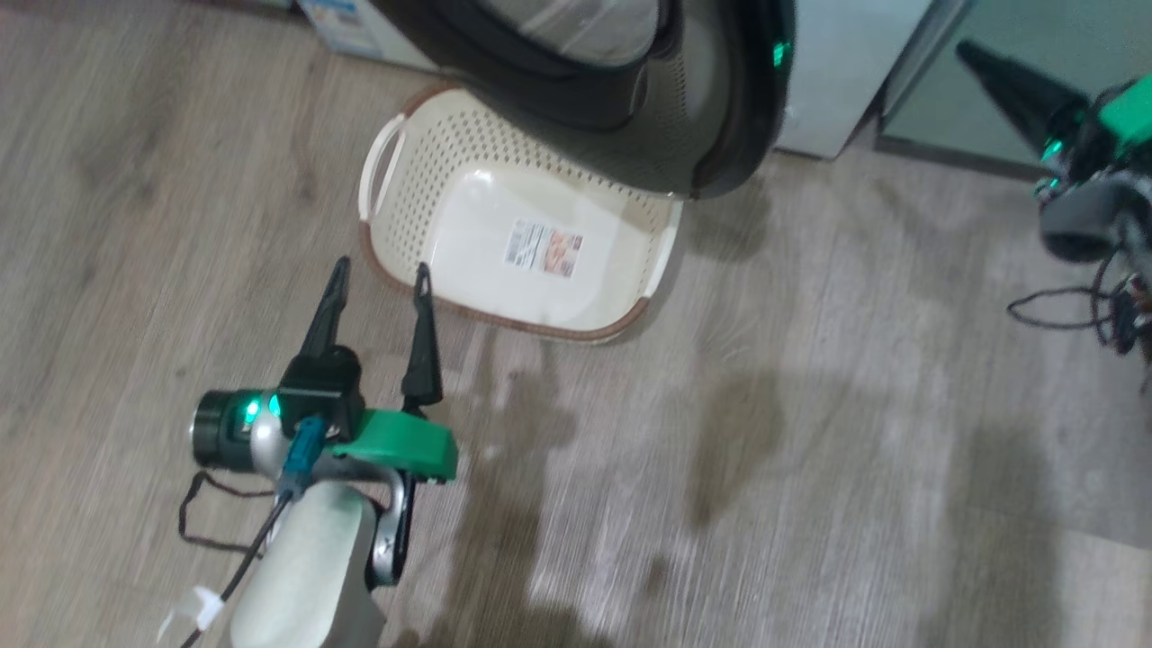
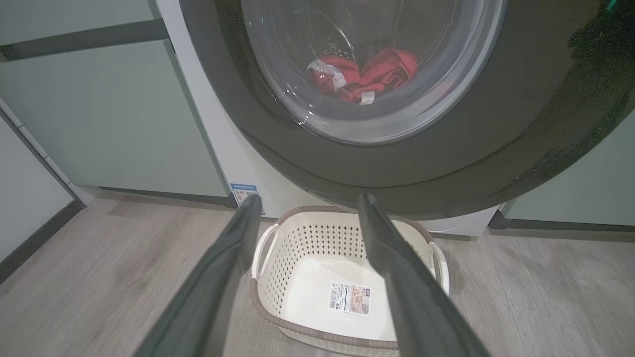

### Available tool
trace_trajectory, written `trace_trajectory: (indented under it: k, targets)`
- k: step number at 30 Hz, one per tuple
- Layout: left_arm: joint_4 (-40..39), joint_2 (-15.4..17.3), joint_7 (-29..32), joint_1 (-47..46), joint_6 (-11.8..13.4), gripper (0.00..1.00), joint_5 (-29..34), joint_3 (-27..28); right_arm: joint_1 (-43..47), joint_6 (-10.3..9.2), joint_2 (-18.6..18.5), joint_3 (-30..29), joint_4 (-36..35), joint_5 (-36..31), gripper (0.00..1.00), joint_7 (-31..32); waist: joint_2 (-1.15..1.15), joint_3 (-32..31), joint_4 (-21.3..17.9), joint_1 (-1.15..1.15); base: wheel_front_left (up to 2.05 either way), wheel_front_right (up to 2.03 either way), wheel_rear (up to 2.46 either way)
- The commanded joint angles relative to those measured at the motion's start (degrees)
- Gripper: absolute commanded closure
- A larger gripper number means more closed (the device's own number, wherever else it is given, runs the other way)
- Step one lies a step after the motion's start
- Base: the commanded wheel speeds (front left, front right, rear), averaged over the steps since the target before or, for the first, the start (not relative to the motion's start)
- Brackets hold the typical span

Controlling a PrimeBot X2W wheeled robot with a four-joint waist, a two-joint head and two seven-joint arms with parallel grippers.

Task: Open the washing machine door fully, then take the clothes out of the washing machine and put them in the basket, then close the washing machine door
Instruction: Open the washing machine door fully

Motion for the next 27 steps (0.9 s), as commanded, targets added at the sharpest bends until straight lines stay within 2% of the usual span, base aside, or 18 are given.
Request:
trace_trajectory:
  k: [1,12,27]
  targets:
    - [-1.85,0.68,-0.38,-1.88,0.42,0.0,-0.28,1.42,-1.61,0.0,-0.68,0.01,-1.42,-0.53,1.0,-0.35,0.0,1.98,1.54,0.0,0.0,0.0,0.0]
    - [-1.98,0.68,-0.38,-4.62,2.83,0.0,-3.17,-2.89,-6.55,0.0,1.55,4.33,-0.95,-1.95,1.0,3.08,0.0,4.93,4.71,0.0,0.0,0.0,0.0]
    - [-1.91,0.68,-0.38,-2.24,3.39,0.0,-4.12,-2.38,0.35,0.0,4.06,9.98,-4.89,-0.32,1.0,12.45,0.0,1.05,7.25,0.0,0.0,0.0,0.0]
